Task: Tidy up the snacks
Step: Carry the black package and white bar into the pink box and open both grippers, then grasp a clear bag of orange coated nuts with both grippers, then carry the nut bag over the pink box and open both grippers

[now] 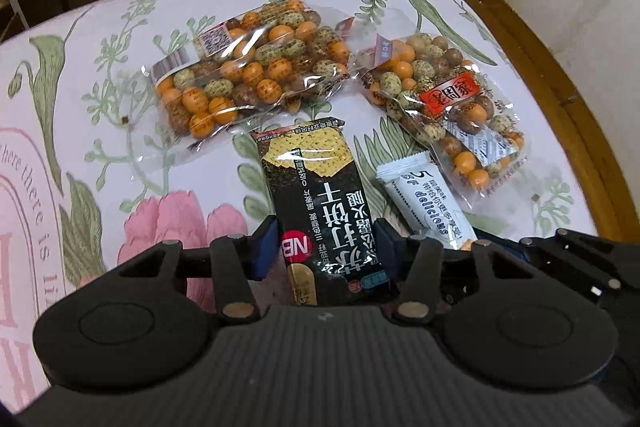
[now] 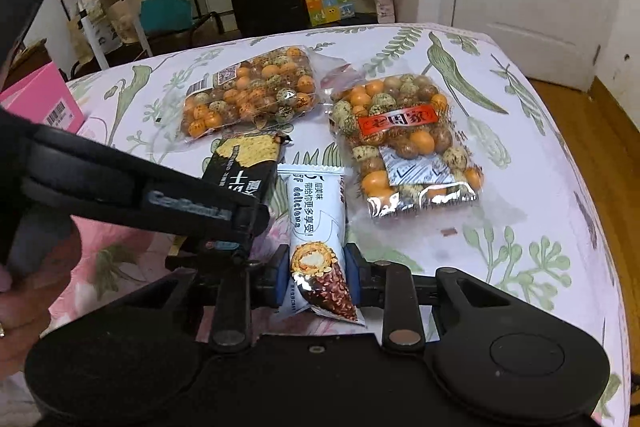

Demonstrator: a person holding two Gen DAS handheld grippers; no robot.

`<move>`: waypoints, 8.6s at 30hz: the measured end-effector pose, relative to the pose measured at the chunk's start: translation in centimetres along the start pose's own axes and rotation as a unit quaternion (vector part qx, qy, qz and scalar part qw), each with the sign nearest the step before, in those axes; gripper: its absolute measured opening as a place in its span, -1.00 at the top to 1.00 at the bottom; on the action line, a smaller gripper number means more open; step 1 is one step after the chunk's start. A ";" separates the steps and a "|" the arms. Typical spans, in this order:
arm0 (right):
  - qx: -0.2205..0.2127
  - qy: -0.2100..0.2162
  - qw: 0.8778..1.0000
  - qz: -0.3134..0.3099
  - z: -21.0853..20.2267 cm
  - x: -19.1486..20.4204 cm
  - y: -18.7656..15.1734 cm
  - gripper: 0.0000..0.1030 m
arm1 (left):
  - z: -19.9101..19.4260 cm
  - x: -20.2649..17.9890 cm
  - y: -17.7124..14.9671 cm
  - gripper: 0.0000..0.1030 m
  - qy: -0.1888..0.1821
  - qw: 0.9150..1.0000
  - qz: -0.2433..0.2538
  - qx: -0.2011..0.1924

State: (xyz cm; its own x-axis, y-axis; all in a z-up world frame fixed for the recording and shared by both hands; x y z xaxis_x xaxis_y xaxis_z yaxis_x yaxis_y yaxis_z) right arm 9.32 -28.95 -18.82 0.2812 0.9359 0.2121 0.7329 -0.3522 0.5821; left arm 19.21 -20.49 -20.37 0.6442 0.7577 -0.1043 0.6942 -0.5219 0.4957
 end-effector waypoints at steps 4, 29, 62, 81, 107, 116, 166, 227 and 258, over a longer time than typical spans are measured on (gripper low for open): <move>0.002 0.004 1.000 0.011 -1.1 0.5 -0.3 0.37 | -1.8 0.9 -1.0 0.04 -0.009 1.000 -0.017 -0.010; 0.086 0.091 0.991 -0.043 -7.5 9.2 -2.3 0.37 | -12.8 6.5 -8.0 0.04 -0.002 0.996 -0.082 0.040; 0.053 0.224 0.930 -0.288 -5.2 37.0 4.5 0.37 | -25.1 30.6 -10.6 0.03 0.155 0.951 -0.252 -0.091; 0.087 0.205 0.933 -0.283 0.2 40.3 3.3 -0.04 | -20.9 34.7 -12.6 -0.17 0.171 0.955 -0.239 -0.049; 0.076 0.103 0.978 -0.168 -10.3 18.0 10.5 -0.16 | -24.2 20.0 -4.6 -0.36 0.037 0.994 -0.067 -0.078; 0.081 0.074 0.982 -0.156 -3.3 10.9 14.6 -0.16 | -15.9 16.1 1.8 -0.35 -0.006 0.996 -0.061 -0.072; 0.197 0.048 0.979 0.002 8.6 5.0 12.4 -0.26 | 1.1 14.3 2.2 -0.05 -0.119 0.977 -0.174 -0.018; 0.076 0.067 0.972 -0.210 -4.2 13.4 -0.1 -0.75 | -8.9 7.4 -4.9 -0.06 -0.157 0.973 -0.157 0.060; 0.014 0.181 0.955 -0.236 -7.9 31.5 1.7 -0.75 | -25.6 21.2 -10.4 -0.09 -0.029 0.981 -0.182 -0.059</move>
State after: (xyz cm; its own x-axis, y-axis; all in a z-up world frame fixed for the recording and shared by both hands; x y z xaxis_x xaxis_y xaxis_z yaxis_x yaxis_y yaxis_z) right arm 14.53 -0.03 -4.93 -0.3124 0.9303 0.1922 0.7427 0.1131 0.6600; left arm 17.45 10.98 -5.68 0.3807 0.8600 -0.3399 0.8420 -0.1703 0.5120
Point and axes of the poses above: each gripper's, at about its wrist camera, not at the fingertips, and z roughly the way its jaws point, x to its left, y to its top, the point moved 5 cm from there along z, roughly the way its jaws point, and after that the axes turned 11 degrees about z, right-handed, at the moved point
